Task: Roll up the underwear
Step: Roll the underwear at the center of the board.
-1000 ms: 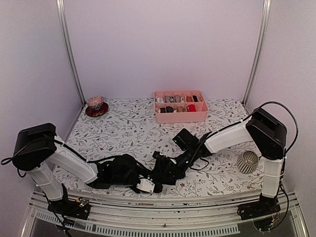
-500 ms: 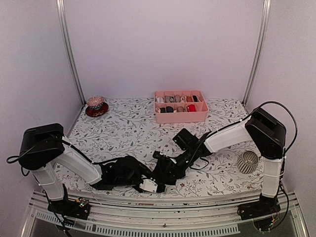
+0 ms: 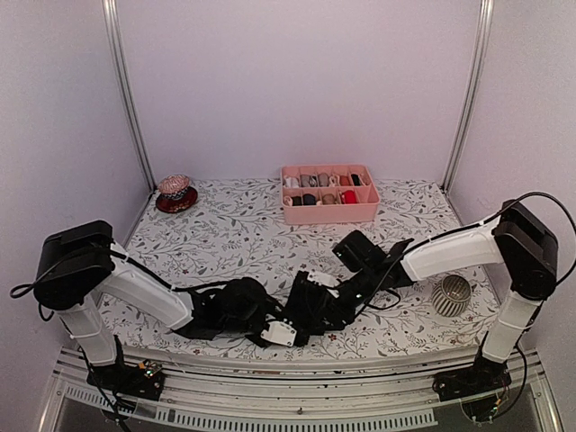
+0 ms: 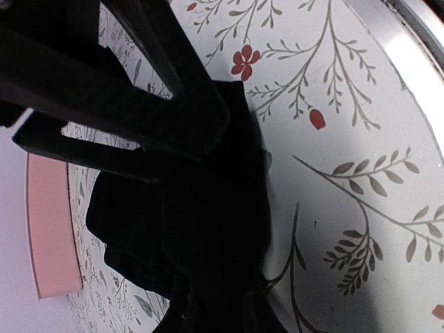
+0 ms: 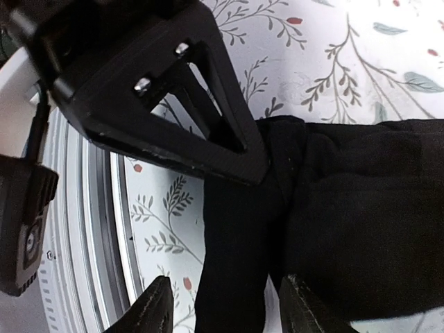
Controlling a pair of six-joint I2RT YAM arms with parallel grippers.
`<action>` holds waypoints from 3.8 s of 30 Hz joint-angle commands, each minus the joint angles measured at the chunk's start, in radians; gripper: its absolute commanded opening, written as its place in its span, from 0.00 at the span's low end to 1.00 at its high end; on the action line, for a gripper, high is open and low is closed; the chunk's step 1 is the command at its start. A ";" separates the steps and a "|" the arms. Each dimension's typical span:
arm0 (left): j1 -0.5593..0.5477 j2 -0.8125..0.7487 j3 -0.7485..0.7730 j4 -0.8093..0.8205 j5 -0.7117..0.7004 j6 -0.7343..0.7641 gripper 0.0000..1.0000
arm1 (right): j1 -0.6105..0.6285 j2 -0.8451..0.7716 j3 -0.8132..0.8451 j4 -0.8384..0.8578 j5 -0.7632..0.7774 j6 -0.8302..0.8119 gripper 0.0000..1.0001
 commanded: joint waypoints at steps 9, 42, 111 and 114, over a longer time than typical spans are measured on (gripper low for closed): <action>0.086 0.050 0.216 -0.556 0.205 -0.150 0.17 | 0.005 -0.402 -0.157 0.100 0.577 0.025 0.70; 0.284 0.304 0.570 -1.039 0.617 -0.233 0.19 | 0.524 -0.405 -0.294 0.485 1.011 -0.367 0.78; 0.327 0.309 0.605 -1.083 0.696 -0.243 0.41 | 0.362 0.066 -0.017 0.114 1.009 -0.179 0.07; 0.335 0.245 0.569 -1.035 0.687 -0.251 0.54 | 0.357 0.060 -0.018 0.103 0.972 -0.175 0.06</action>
